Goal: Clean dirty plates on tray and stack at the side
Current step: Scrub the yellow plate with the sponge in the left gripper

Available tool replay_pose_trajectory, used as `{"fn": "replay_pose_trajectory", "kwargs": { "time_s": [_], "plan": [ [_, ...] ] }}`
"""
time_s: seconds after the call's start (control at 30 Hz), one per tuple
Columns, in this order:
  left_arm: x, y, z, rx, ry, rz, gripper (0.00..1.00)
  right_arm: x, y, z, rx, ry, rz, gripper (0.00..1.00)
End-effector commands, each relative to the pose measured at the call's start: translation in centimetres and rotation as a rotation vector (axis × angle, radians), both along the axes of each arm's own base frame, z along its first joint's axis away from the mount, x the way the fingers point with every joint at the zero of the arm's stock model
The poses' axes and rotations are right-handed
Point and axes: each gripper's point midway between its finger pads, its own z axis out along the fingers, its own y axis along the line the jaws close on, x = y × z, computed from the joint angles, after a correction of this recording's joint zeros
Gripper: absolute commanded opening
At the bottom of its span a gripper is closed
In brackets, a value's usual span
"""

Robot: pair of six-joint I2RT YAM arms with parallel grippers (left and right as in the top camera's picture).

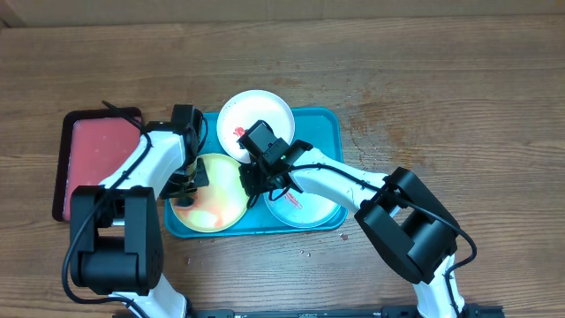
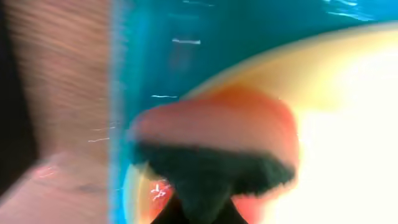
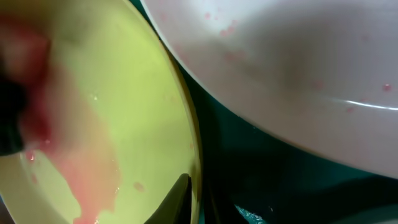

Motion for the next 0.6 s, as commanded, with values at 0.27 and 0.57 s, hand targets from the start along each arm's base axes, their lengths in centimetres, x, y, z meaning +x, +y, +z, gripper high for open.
{"fn": "replay_pose_trajectory", "kwargs": {
  "time_s": [0.27, 0.57],
  "plan": [
    [-1.3, -6.2, -1.6, -0.320, 0.027, -0.154, 0.04, 0.9, -0.3, -0.4, -0.019, -0.019, -0.015, 0.09],
    [-2.6, 5.5, 1.8, 0.343, 0.034, 0.176, 0.04, 0.8, -0.5, -0.5, -0.027, -0.013, -0.015, 0.04]
  ]
}}
